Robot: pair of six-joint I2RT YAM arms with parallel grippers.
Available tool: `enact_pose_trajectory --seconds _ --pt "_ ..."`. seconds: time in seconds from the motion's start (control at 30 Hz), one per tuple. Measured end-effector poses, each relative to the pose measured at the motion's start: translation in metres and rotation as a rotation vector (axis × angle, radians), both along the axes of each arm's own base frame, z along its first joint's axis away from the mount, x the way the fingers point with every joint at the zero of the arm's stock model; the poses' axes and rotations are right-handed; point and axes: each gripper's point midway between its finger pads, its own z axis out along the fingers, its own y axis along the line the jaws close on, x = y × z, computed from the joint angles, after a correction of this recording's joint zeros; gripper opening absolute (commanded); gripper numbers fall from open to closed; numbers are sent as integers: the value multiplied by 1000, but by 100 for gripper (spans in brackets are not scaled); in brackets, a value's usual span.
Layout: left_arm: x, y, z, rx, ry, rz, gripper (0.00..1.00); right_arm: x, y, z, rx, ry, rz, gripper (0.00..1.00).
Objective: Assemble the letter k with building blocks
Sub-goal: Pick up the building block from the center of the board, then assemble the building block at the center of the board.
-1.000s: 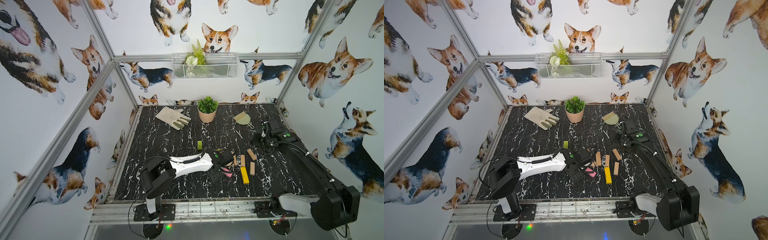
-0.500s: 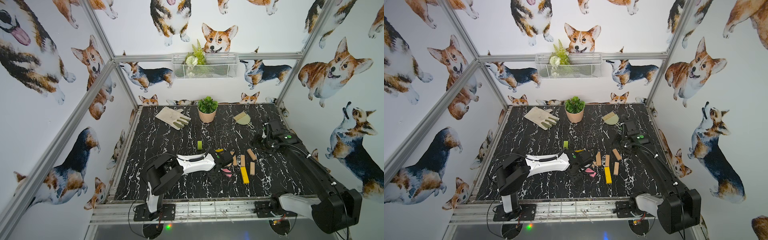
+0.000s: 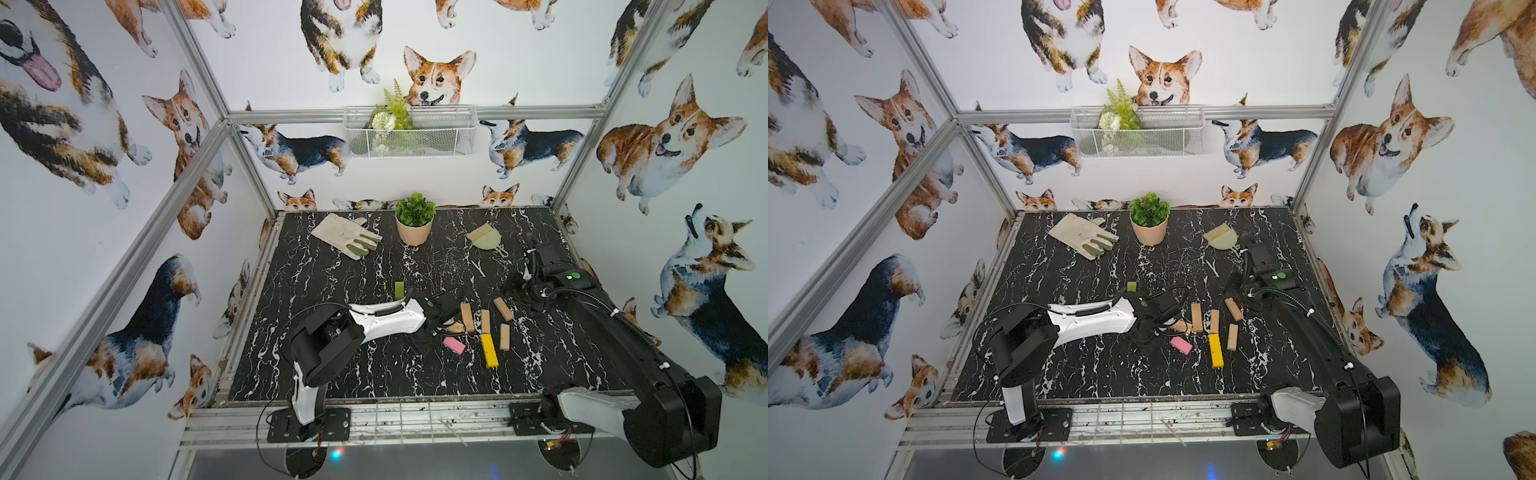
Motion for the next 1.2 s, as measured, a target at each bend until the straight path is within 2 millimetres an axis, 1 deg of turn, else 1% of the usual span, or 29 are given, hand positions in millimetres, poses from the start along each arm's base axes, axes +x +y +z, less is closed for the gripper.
enact_pose_trajectory --seconds 0.07,0.13,0.23,0.33,0.43,0.53,0.67,0.73,0.87,1.0,1.2 --pt "9 5 14 -34 -18 49 0 -1 0 -2 -2 6 0 60" --pt "24 12 31 -82 -47 121 0 -1 0 -4 -3 11 0 60" --pt "45 26 49 -132 -75 239 0 0 0 -6 -5 18 0 60" --pt "59 36 59 -149 -81 338 0 1 1 -10 -1 29 0 60" --pt "70 41 60 -131 -94 419 0 2 3 -13 3 40 1 60" --pt "77 50 51 -91 -79 507 0 3 5 -15 14 47 6 60" --pt "81 60 29 -37 -34 627 0 3 8 -17 12 54 13 60" --pt "79 61 19 -28 2 673 0 3 9 -18 12 58 16 60" --pt "77 58 8 -20 38 711 0 2 12 -19 12 64 22 60" --pt "85 54 0 -13 52 739 0 2 14 -22 11 75 22 60" --pt "100 55 -8 -1 61 798 0 2 16 -21 13 74 24 60"
